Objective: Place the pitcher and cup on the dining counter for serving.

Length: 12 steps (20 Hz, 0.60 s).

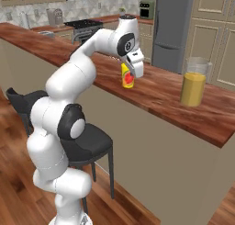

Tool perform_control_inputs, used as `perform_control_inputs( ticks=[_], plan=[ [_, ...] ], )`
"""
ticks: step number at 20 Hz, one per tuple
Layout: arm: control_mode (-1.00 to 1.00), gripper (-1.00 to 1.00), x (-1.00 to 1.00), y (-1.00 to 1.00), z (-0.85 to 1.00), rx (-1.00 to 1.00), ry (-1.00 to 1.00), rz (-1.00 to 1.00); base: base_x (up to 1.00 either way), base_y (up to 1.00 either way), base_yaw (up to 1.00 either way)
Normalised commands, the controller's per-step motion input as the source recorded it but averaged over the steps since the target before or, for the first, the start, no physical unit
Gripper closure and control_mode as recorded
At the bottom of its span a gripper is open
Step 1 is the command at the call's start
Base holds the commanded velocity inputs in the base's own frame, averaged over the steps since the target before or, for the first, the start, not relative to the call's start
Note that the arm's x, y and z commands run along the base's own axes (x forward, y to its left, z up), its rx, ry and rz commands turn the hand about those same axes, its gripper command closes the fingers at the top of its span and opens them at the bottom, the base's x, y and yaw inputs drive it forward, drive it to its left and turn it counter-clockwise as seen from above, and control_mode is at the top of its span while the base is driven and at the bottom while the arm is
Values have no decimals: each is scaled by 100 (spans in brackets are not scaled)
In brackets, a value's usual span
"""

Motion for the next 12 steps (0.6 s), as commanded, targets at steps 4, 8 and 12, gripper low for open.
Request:
perform_control_inputs(
  ticks=[4,8,12],
  plan=[
    [-100,100,30,-16,-48,0,0,0,0,0,0],
    [-100,100,30,-8,-40,0,-1,0,0,0,0],
    [-100,100,38,-18,-24,-2,-10,0,0,0,0]
  ],
)
